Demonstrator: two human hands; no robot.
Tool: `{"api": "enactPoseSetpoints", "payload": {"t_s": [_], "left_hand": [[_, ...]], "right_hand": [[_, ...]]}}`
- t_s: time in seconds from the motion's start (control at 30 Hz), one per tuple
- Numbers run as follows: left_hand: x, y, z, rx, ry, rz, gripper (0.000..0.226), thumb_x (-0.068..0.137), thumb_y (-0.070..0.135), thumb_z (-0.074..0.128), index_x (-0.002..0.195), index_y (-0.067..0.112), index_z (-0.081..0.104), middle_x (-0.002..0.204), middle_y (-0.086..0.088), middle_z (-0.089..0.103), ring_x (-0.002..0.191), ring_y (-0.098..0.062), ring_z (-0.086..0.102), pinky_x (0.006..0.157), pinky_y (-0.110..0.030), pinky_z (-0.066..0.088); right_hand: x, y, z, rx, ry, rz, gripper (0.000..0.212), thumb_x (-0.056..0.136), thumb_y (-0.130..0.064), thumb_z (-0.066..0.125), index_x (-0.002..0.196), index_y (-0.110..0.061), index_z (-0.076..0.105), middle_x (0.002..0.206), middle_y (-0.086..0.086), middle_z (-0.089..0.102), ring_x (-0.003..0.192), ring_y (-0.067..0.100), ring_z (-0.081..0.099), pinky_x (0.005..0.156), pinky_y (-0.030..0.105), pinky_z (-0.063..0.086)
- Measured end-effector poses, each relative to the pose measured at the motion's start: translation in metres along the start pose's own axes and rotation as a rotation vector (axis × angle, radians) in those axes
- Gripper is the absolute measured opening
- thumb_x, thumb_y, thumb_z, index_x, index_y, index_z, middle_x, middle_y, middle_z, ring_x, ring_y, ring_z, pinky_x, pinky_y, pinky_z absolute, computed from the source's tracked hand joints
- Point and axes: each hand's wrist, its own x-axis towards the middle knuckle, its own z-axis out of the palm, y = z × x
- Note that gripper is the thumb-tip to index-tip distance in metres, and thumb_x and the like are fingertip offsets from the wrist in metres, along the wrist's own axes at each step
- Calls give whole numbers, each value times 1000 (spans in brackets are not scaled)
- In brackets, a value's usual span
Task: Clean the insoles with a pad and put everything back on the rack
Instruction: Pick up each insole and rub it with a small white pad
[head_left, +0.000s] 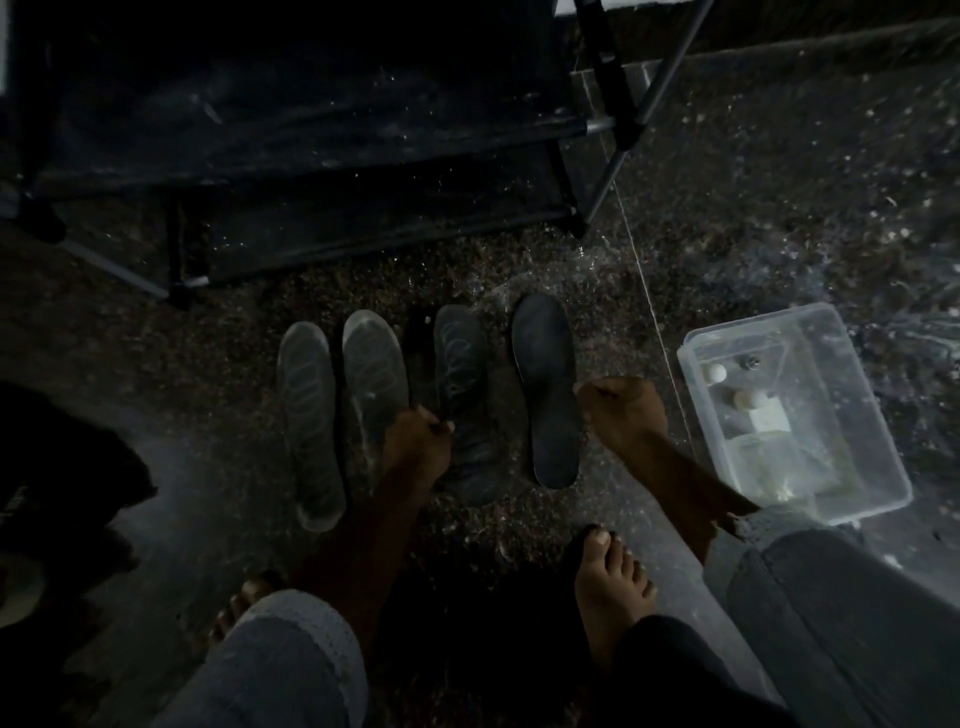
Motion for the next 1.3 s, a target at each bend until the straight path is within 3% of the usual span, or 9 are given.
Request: {"api": "enactPoseSetpoints", "payload": {"t_s": [0.1,0.17,0.27,0.43,0.57,0.73,0.9,1.1,1.3], "left_hand": [[-11,9,-20,-162,-18,42,22,89,25,66,74,19,52,94,-17,67,93,-36,65,84,-40,53],[-18,18,-45,-261,-14,48,30,90,20,66,69,23,45,78,-13,59,79,-36,64,75,-49,56],[-46,50,-98,-362,-39,102,28,94,13,60,73,18,42,73,-6,49,69,-21,56,55,-35,54],[-125,99,-190,-534,-121,230,15,96,12,56,87,7,44,82,-7,49,74,-14,57,55,-20,56],[-202,123,-248,-617,-180,346,17,95,15,59,83,11,47,82,-5,53,72,-12,58,56,-19,54],[-297,129,-297,-658,-217,469,14,93,19,61,85,13,52,77,1,61,61,0,62,62,-21,53],[-362,112,-309,-700,-212,494,13,93,20,61,92,8,55,79,1,66,68,-3,67,62,-21,54],[-374,88,-302,-976,-169,488,46,82,54,58,92,10,70,99,-8,73,96,-23,70,89,-44,53],[-353,90,-302,-1454,-298,369,68,94,62,24,121,11,61,114,-13,70,102,-25,69,74,-33,57]], "right_hand": [[-9,-19,-12,84,-15,38,25,89,-35,64,89,-11,72,90,8,70,84,23,65,78,31,53],[-22,-42,-27,106,-35,-6,25,91,-31,62,82,-9,70,79,4,67,72,16,61,65,24,50],[-49,-82,-54,147,-27,-125,32,93,-29,62,72,-6,71,67,7,65,60,15,56,58,26,47],[-99,-148,-102,314,-44,-256,39,92,-27,63,68,4,64,63,18,61,61,20,57,70,45,55],[-164,-196,-140,399,-57,-403,52,91,-36,64,64,7,55,58,11,48,57,20,50,60,35,45],[-259,-220,-173,478,-68,-531,40,91,-37,64,76,0,70,72,17,68,68,28,66,68,41,56],[-321,-218,-182,593,-136,-636,18,93,-17,63,80,-15,76,79,0,75,76,10,71,68,23,55],[-349,-211,-171,664,-255,-603,20,94,-16,60,84,-7,76,85,6,75,83,20,72,73,26,56],[-352,-217,-154,708,-393,-492,17,93,-12,62,85,-7,76,86,10,75,81,17,71,72,24,57]]}}
